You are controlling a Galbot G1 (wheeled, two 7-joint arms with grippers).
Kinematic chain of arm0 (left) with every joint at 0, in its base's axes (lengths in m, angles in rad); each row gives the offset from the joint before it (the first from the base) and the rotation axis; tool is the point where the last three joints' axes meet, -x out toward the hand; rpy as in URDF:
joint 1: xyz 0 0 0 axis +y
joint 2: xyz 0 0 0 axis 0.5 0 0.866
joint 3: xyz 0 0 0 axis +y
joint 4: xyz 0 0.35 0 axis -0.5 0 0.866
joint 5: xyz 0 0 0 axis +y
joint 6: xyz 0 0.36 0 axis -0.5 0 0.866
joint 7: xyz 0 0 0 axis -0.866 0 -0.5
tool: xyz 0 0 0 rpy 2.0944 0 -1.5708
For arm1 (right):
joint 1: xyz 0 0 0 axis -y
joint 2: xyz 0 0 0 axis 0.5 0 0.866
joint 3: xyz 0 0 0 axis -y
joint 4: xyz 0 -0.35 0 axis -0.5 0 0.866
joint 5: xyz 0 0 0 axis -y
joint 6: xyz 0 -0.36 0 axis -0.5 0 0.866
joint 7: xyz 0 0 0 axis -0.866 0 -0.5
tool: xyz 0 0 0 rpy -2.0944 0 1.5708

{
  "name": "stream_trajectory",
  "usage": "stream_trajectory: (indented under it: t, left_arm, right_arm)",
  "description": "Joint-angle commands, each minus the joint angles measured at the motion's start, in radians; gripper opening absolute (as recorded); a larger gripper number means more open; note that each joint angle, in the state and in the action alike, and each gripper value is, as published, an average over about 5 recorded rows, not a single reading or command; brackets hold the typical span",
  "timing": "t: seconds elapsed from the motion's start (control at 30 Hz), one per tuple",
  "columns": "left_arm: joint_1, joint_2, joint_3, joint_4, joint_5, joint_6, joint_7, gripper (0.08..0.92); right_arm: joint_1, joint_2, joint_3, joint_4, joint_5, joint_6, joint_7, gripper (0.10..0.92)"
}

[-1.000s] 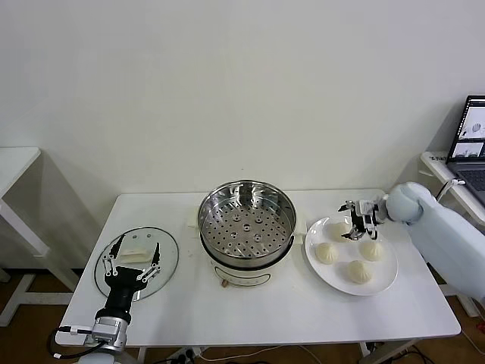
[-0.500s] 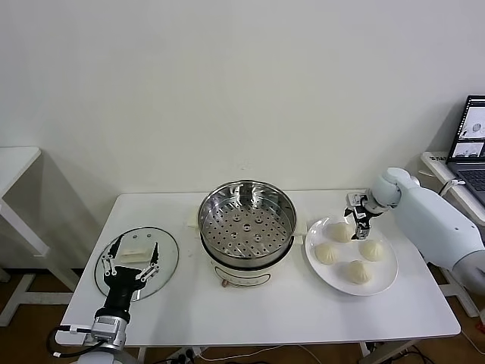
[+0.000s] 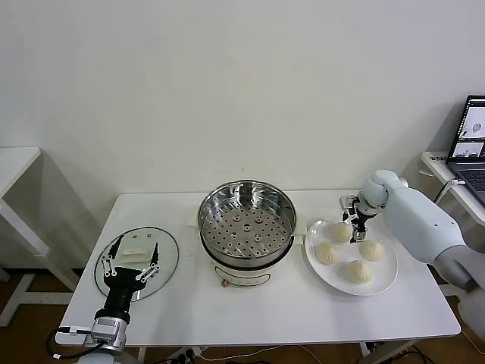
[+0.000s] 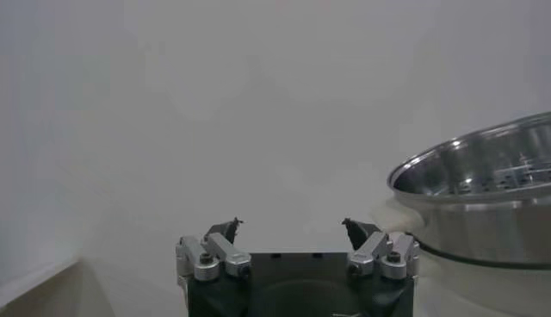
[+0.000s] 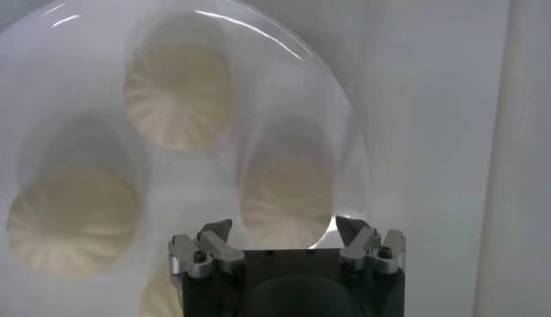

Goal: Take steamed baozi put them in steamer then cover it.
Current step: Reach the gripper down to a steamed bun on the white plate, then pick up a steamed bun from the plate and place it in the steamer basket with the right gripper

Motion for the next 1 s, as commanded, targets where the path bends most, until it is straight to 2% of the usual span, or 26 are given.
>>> stream_trajectory:
  t: [0.03,0.3,0.6,0.8,1.0]
  left_arm:
    - [0.0,-0.001,0.0,0.0,0.001,-0.001,0.0,0.823]
    - [-0.002,0.0,-0.002,0.001,0.001,-0.003,0.0,0.823]
    - [-0.004,-0.001,0.002,0.001,0.003,-0.002,0.0,0.823]
    - [-0.003,0.0,0.003,-0.002,0.003,0.002,0.0,0.823]
    - [0.003,0.005,0.001,-0.007,0.003,0.009,-0.002,0.823]
  right_arm:
    - [0.003,0.017,0.001,-0.027,-0.01,0.001,0.001,0.81]
    - [-0.002,0.033,0.015,-0.048,-0.026,0.015,0.016,0.653]
    - [0.012,0.004,0.002,-0.003,0.018,0.025,0.004,0.649]
    - [0.125,-0.132,-0.121,0.206,0.194,0.068,-0.031,0.639]
    - [0.392,-0.238,-0.338,0.429,0.35,0.208,-0.09,0.628]
